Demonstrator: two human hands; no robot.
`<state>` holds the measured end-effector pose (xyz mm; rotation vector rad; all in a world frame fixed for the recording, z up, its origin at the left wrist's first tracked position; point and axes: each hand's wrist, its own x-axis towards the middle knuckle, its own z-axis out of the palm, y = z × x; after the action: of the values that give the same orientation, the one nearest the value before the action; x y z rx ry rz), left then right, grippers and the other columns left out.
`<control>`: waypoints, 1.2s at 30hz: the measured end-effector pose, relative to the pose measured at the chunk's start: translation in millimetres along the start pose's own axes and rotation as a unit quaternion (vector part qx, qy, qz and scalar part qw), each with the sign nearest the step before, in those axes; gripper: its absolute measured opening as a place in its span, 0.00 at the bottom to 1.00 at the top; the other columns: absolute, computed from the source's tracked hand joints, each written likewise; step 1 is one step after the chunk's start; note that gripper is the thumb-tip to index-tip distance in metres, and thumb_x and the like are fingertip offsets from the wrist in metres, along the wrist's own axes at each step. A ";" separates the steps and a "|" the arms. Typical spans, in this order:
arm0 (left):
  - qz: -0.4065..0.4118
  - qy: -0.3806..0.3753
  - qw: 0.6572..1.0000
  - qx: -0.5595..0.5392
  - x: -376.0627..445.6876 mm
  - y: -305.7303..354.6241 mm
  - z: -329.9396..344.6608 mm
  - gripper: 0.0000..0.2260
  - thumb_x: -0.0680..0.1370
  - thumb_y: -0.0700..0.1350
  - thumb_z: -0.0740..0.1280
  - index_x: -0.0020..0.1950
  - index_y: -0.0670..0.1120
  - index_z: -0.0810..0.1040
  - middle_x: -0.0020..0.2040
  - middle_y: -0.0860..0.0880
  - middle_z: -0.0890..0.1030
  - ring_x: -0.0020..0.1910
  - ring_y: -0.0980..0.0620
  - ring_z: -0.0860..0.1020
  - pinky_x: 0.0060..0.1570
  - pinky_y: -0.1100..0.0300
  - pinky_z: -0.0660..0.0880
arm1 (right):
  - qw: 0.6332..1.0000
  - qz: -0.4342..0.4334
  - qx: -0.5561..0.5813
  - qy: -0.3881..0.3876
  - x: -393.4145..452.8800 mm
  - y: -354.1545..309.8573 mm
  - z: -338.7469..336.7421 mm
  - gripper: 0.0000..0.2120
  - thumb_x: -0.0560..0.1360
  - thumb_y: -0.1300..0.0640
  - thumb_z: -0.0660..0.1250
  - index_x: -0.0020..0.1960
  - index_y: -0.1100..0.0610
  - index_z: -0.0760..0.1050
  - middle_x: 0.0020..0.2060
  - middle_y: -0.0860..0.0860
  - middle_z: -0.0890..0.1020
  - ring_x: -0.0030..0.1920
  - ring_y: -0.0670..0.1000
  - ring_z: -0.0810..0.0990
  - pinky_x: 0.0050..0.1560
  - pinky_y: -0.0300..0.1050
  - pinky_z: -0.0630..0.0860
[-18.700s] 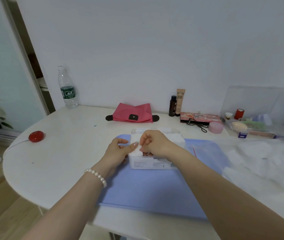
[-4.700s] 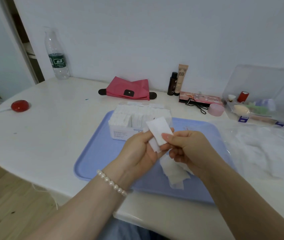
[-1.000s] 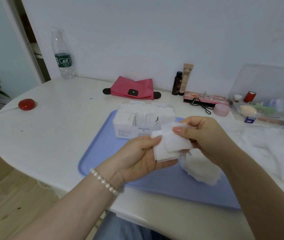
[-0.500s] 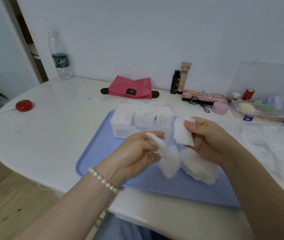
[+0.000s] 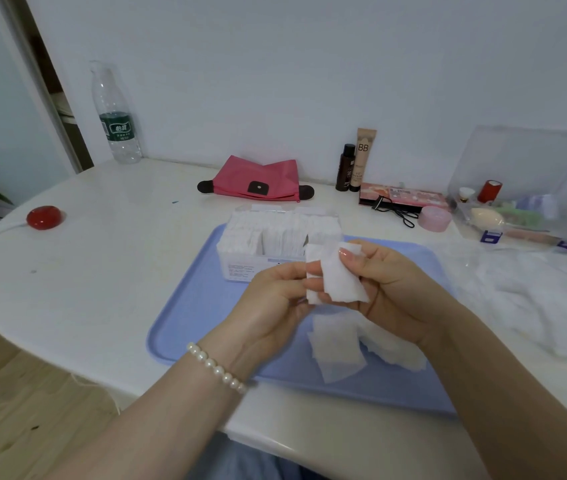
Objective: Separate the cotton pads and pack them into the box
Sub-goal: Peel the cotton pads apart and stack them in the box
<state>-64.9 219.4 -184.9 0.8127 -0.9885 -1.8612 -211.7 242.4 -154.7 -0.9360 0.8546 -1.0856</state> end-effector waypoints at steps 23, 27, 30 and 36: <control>-0.095 -0.023 0.993 -0.070 -8.8 6.4 -3.4 0.14 0.79 0.34 0.56 0.60 0.32 0.75 0.55 0.34 0.80 0.45 0.45 0.83 0.45 0.55 0.81 | 0.947 -0.095 -0.247 0.185 2.6 7.0 4.6 0.02 0.68 0.64 0.73 0.38 0.61 0.81 0.33 0.56 0.83 0.32 0.49 0.81 0.34 0.39 0.79; -0.103 -0.024 0.991 -0.080 -7.4 6.2 -5.4 0.15 0.80 0.42 0.55 0.58 0.34 0.76 0.54 0.36 0.81 0.46 0.44 0.83 0.47 0.53 0.79 | 0.923 -0.118 -0.296 0.216 4.9 9.8 4.4 0.04 0.67 0.63 0.75 0.36 0.59 0.80 0.35 0.59 0.83 0.35 0.53 0.81 0.39 0.46 0.80; -0.099 -0.029 0.993 -0.058 -6.6 6.9 -5.5 0.21 0.79 0.53 0.57 0.55 0.37 0.79 0.50 0.39 0.83 0.45 0.46 0.83 0.45 0.56 0.80 | 0.911 -0.129 -0.323 0.222 5.2 10.6 6.6 0.06 0.66 0.62 0.75 0.34 0.56 0.80 0.35 0.60 0.83 0.37 0.55 0.81 0.42 0.52 0.80; -0.066 -0.050 0.997 -0.010 -9.8 2.6 -8.0 0.12 0.74 0.36 0.64 0.56 0.36 0.79 0.53 0.38 0.82 0.47 0.46 0.83 0.46 0.58 0.80 | 0.909 -0.134 -0.342 0.194 6.0 12.3 8.4 0.06 0.66 0.62 0.76 0.33 0.54 0.82 0.33 0.59 0.83 0.36 0.58 0.82 0.41 0.55 0.80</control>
<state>-53.2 224.9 -185.0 0.7963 -0.9960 -2.0384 -198.5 240.6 -163.6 -1.4777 1.5290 -1.2542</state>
